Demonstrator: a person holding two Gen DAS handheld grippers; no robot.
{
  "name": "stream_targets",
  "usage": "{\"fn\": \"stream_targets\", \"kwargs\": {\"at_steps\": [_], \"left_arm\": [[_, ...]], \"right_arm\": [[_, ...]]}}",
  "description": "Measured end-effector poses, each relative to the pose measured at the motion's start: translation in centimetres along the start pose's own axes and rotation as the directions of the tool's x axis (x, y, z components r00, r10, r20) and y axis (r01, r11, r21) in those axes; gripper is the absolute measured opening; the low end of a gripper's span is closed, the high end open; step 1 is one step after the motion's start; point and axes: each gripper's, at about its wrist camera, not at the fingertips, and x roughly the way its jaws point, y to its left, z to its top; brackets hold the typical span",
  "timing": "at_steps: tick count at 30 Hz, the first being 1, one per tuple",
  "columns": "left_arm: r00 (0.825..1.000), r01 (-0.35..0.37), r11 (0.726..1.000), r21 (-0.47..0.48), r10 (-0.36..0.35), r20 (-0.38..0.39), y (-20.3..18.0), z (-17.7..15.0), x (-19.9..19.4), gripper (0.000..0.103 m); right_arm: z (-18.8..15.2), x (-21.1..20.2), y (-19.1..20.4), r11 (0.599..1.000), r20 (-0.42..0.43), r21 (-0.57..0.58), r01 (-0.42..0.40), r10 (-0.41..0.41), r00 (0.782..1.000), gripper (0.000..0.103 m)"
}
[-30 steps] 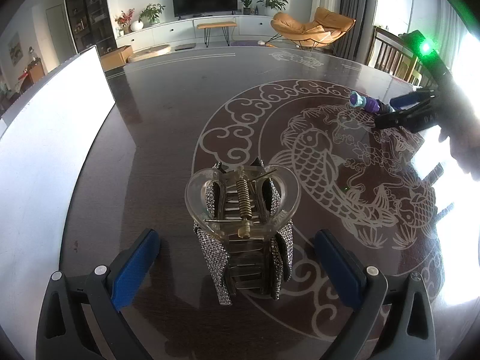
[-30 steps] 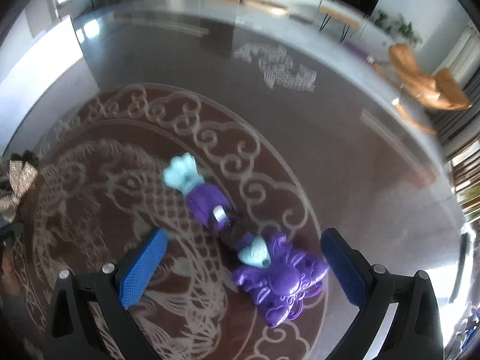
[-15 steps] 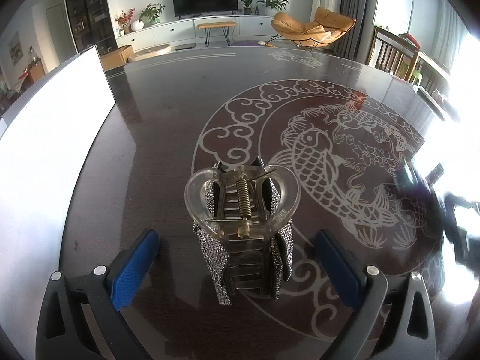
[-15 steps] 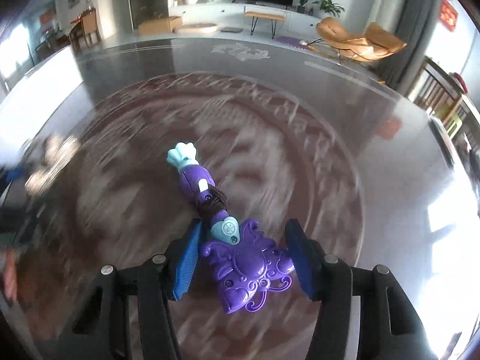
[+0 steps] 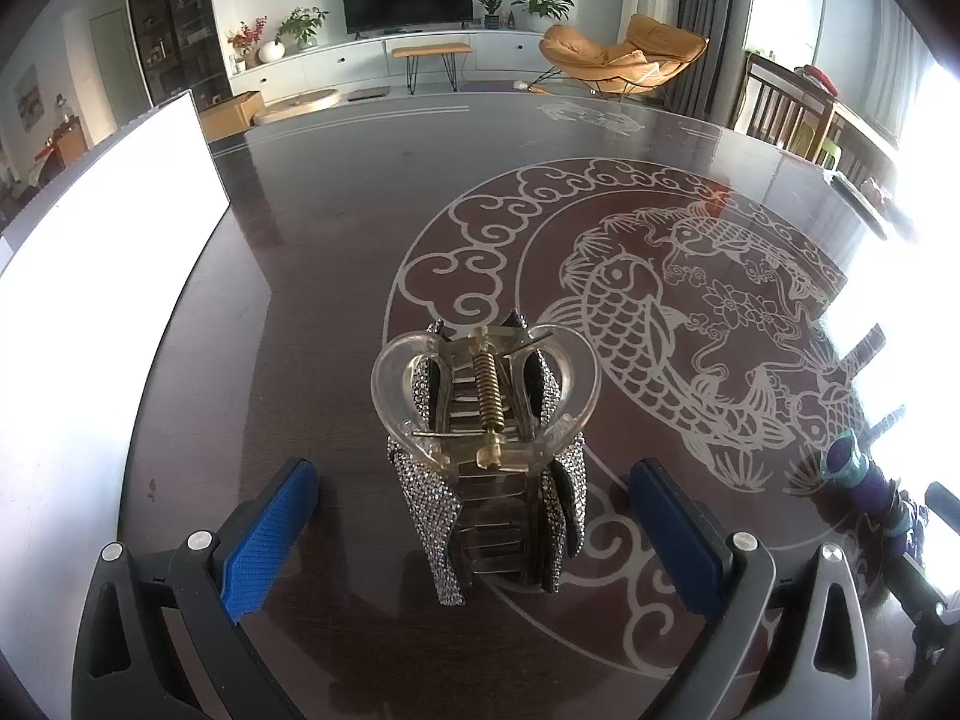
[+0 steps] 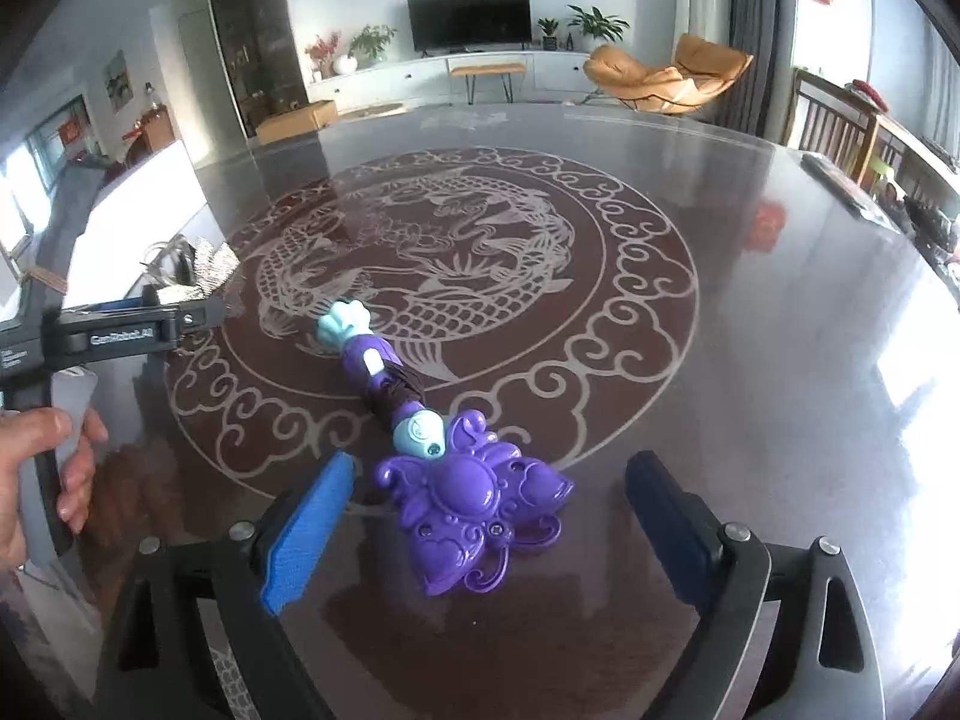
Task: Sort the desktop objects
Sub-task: 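Grasp the purple toy with the right tool and lift it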
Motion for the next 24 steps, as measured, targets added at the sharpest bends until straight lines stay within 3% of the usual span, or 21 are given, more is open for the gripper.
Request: {"fn": "stream_targets", "kwargs": {"at_steps": [5, 17, 20, 22, 24], "left_arm": [[1.0, 0.0, 1.0, -0.002, 0.0, 0.0, 0.0, 0.0, 0.0, 0.103], [1.0, -0.004, 1.0, -0.004, 0.004, -0.004, -0.1, 0.1, 0.1, 0.103], [0.998, 0.004, 1.0, 0.009, -0.003, -0.055, -0.2, 1.0, 0.6, 0.103], [0.994, 0.017, 1.0, 0.025, -0.014, -0.106, -0.3, 1.8, 0.9, 0.103], [0.994, 0.032, 0.998, 0.053, -0.026, -0.106, -0.5, 2.0, 0.9, 0.1]], "right_arm": [[-0.7, -1.1, 0.9, 0.999, 0.043, -0.038, 0.023, -0.022, 0.999, 0.093], [-0.6, -0.9, 0.1, 1.0, 0.032, 0.008, 0.016, -0.016, 0.999, 0.094], [0.4, 0.6, -0.6, 0.997, -0.054, 0.019, -0.069, 0.07, 0.996, 0.096], [2.5, 1.1, -0.4, 0.996, -0.082, -0.053, -0.073, 0.068, 0.994, 0.096], [5.1, 1.4, 0.1, 0.986, -0.133, -0.116, -0.122, 0.106, 0.985, 0.096]]}}
